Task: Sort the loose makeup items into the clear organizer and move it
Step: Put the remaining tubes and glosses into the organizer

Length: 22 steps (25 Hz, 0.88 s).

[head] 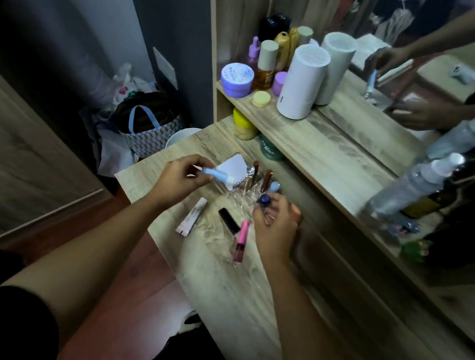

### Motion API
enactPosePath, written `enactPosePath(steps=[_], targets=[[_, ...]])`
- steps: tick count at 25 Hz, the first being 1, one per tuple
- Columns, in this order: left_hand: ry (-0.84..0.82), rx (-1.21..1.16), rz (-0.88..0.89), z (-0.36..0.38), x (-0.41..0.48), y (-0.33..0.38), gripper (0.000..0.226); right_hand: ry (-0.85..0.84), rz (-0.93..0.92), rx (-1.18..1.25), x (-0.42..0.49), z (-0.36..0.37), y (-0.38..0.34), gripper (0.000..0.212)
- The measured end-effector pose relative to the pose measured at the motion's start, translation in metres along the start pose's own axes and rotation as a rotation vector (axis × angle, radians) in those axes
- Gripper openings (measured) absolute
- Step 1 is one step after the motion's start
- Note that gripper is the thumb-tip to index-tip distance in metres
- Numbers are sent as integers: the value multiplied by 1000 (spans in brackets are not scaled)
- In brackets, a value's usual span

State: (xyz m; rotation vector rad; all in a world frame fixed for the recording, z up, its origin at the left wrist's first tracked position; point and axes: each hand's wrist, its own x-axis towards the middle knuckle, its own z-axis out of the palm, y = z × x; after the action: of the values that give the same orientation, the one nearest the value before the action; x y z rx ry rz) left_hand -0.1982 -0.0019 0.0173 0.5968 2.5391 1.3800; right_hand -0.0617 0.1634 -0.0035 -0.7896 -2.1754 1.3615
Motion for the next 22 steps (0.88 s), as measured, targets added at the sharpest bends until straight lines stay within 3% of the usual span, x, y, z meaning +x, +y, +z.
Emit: enactPosePath(steps=[3, 8, 22], targets=[[11, 52, 102, 24, -12, 14, 19, 99, 42, 105, 0, -10, 7, 24], [-43, 278, 251, 47, -12, 27, 20, 18, 113, 102, 0, -3, 11, 24], [-148, 465, 208, 76, -6, 36, 22, -51, 135, -63, 12, 11, 18, 35]])
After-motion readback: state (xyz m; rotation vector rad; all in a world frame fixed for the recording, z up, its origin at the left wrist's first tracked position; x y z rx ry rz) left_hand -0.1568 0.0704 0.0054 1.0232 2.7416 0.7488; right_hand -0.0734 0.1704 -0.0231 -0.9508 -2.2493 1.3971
